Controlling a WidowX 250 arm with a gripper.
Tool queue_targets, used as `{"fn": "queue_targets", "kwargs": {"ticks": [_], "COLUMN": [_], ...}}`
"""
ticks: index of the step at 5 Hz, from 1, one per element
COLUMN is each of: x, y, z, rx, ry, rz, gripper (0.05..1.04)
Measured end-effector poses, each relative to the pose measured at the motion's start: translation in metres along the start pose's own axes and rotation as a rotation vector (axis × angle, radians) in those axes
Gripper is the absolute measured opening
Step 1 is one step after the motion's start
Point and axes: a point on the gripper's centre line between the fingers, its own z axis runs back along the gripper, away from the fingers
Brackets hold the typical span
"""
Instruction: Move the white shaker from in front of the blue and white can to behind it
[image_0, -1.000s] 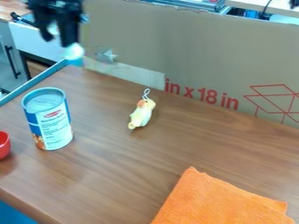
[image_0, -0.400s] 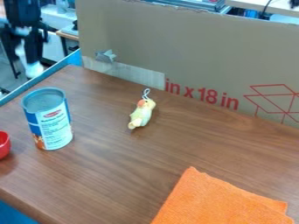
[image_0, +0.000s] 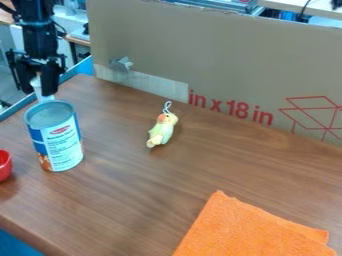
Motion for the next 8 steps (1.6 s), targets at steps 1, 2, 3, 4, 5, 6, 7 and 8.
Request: {"fn": "queue_targets", "kwargs": {"ticks": [1,2,3,4,5,6,7,8], "x": [0.009,0.01,0.01,0.009,0.008,0.003,-0.013,-0.049], "y": [0.011,0.013,0.013,0.012,0.011,0.011,0.011,0.001], "z": [-0.009,-0.017,-0.023,-0.027,-0.028,-0.003,0.045,0.083], "rx": [-0.008,-0.02,-0.026,-0.029,-0.029,-0.007,0.05,0.083], "ry": [0.012,0.041,0.055,0.064,0.072,0.01,-0.115,-0.245], "rz": [0.016,0.021,0.029,0.027,0.015,0.021,0.042,0.05], "gripper": [0.596,0.596,0.596,0.643,0.94,1.009,1.005,1.001]}}
